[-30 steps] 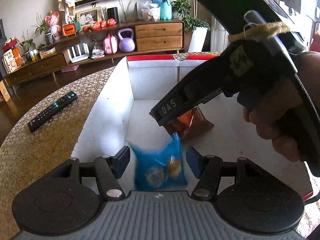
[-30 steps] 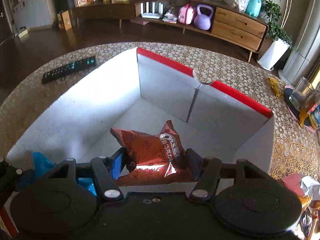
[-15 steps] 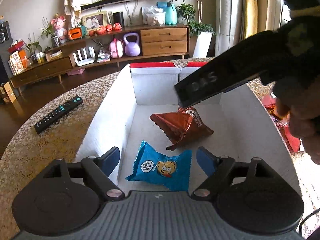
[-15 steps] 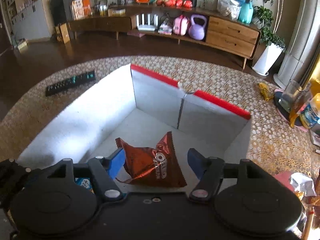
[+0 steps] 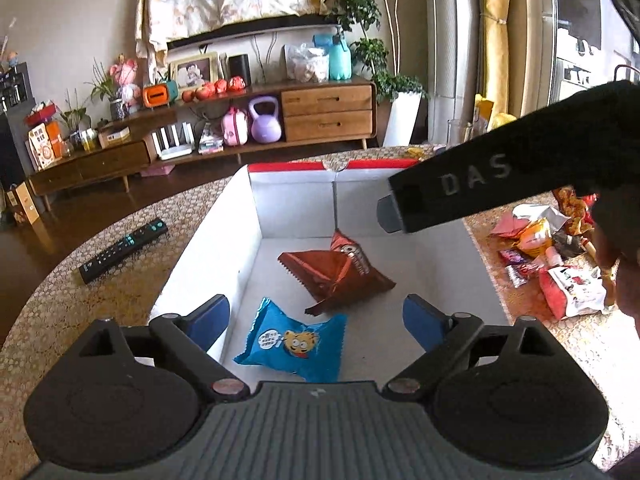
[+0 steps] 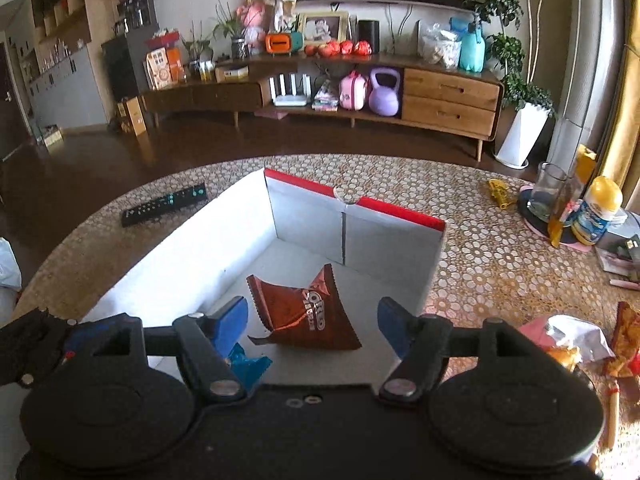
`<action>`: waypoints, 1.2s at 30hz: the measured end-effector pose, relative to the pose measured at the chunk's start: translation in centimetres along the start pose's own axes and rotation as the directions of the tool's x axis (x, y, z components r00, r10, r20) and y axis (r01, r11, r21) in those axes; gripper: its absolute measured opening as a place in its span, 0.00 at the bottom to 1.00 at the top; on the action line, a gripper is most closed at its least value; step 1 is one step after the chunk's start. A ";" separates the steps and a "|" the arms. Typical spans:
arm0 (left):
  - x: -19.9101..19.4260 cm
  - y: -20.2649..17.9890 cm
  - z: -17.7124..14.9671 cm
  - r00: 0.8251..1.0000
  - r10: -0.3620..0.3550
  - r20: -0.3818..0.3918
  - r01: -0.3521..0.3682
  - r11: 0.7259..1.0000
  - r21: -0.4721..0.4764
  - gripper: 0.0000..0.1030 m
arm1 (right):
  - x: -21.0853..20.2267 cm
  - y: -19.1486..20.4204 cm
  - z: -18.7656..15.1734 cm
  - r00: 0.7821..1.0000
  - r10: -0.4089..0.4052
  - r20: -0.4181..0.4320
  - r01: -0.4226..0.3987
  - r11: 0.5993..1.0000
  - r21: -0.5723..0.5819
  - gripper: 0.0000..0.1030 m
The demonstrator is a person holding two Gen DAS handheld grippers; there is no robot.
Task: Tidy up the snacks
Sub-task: 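Withdraw both open tools from the box back over the table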
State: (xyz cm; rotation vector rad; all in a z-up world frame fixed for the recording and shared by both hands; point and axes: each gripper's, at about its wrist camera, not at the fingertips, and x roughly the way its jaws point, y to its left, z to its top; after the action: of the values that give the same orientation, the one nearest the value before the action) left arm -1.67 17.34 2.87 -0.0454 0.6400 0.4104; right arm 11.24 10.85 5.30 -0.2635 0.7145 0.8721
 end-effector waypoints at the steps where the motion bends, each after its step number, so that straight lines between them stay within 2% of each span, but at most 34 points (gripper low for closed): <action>1: -0.2 -0.2 0.0 1.000 -0.002 0.005 0.002 1.000 0.001 0.91 | -0.4 -0.1 -0.1 1.000 0.002 0.007 -0.002 1.000 0.004 0.70; 8: -2.0 -1.8 0.2 0.999 -0.017 0.049 0.017 1.000 -0.002 0.92 | -3.4 -1.0 -1.4 0.998 -0.006 0.070 0.004 1.000 0.024 0.72; 11: -2.7 -2.7 0.3 0.997 -0.027 0.077 0.027 1.000 0.001 0.96 | -4.8 -1.7 -2.2 0.995 -0.018 0.102 0.015 0.999 0.039 0.72; 20: -4.0 -5.4 0.5 0.991 -0.060 0.119 0.057 0.998 0.029 0.96 | -8.7 -4.3 -5.0 0.981 -0.067 0.181 0.049 0.993 0.107 0.75; 28: -4.7 -8.4 -0.1 0.977 -0.121 0.175 0.114 0.992 0.049 0.99 | -10.9 -7.0 -7.2 0.970 -0.114 0.215 0.075 0.981 0.181 0.76; 36: -4.1 -12.5 -0.6 0.965 -0.199 0.171 0.181 0.977 0.113 0.99 | -12.9 -9.9 -10.6 0.952 -0.182 0.247 0.113 0.956 0.271 0.78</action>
State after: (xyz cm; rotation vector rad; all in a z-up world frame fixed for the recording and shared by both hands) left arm -0.15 4.27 3.70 0.0226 0.4695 0.1945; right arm 8.43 -8.31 5.38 0.0326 0.5366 0.6476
